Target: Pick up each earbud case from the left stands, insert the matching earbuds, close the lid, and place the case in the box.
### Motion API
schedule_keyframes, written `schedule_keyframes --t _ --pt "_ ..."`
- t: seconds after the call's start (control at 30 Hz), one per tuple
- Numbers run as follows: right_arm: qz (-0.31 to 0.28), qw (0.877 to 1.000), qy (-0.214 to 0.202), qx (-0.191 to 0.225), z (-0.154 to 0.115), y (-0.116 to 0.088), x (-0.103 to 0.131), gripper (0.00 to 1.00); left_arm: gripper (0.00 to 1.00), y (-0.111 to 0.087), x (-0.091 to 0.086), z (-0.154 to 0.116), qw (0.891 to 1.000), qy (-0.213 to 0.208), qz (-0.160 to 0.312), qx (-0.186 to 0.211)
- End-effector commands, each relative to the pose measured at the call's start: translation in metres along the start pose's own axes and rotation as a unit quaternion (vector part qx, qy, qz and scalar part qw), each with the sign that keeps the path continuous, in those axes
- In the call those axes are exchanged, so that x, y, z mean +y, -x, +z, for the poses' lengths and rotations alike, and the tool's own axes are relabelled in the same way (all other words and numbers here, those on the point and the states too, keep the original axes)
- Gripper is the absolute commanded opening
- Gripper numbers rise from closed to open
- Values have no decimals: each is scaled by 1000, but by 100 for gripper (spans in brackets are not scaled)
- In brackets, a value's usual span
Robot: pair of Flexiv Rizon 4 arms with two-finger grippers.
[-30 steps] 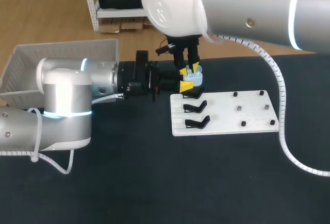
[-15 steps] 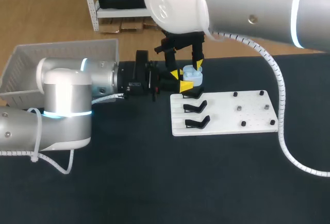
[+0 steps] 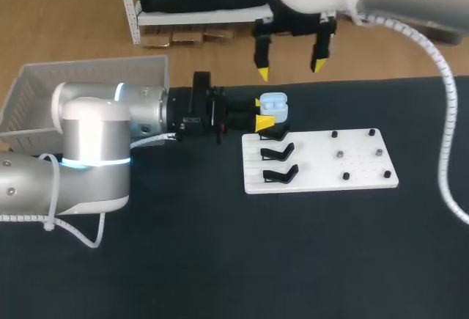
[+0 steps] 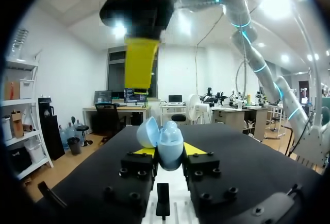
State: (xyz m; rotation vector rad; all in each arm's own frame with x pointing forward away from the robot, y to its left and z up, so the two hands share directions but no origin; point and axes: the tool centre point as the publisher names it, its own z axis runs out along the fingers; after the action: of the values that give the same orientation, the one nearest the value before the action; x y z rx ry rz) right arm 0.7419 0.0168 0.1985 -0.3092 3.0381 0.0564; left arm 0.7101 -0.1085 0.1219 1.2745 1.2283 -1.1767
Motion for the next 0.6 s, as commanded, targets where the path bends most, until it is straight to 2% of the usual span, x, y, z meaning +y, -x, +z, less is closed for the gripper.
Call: schedule_keyframes --t 0.03,0.23,0.6 --pt "17 1000 10 -24 15 0 -17 100 0 0 0 0 1000 0 0 1" --pt "31 999 14 -22 28 5 -27 100 0 0 0 0 1000 0 0 1" --pt "27 999 20 -4 42 2 -26 100 0 0 0 0 1000 0 0 1"
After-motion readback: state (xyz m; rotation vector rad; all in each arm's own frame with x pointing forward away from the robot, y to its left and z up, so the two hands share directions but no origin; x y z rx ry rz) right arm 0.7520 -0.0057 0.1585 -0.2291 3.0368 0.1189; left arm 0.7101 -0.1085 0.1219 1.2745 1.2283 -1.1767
